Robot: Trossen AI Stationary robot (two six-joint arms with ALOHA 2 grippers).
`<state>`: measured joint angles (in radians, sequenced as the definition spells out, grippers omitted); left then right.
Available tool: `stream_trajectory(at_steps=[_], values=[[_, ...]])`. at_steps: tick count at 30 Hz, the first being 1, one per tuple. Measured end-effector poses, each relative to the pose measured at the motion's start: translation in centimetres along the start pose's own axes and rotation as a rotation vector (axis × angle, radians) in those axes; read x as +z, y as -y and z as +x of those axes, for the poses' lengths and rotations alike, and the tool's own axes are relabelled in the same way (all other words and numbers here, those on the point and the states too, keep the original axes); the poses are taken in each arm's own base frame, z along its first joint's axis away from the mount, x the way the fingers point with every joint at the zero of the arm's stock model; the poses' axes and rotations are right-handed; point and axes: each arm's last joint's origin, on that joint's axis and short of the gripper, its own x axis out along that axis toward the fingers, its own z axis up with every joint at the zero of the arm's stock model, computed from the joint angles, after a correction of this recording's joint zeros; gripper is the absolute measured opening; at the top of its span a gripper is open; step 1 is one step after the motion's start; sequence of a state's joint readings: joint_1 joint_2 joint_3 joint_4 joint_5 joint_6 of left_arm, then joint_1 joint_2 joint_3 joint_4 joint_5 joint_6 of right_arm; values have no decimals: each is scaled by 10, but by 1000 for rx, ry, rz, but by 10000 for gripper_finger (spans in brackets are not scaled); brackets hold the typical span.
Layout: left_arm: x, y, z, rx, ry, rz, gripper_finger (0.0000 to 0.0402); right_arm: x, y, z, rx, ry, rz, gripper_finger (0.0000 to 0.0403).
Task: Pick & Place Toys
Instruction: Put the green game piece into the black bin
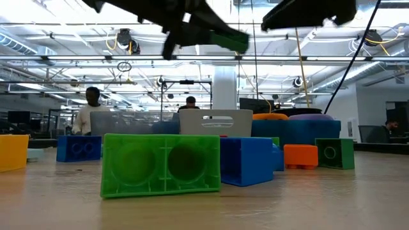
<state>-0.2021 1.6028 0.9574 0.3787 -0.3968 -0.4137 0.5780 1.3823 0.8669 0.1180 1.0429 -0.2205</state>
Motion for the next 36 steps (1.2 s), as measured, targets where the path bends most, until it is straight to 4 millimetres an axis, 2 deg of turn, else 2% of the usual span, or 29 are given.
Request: stream_trajectory(at_steps=[5, 9, 15, 25, 33, 36], values=[[-1, -9, -24, 121, 30, 18, 101, 6, 15, -21, 34, 35, 128, 276], [-15, -31, -43, 257, 58, -21, 101, 7, 21, -29, 51, 43, 194, 282], [-42, -65, -67, 441, 94, -105, 101, 0, 19, -27, 47, 38, 184, 273], [-78, -108, -80, 593, 78, -229, 101, -12, 23, -13, 39, -5, 173, 263], [-87, -120, -84, 666, 30, -246, 102, -12, 23, -10, 87, -2, 181, 263], [-89, -121, -85, 679, 21, -261, 116, -12, 23, -10, 87, -2, 181, 263]])
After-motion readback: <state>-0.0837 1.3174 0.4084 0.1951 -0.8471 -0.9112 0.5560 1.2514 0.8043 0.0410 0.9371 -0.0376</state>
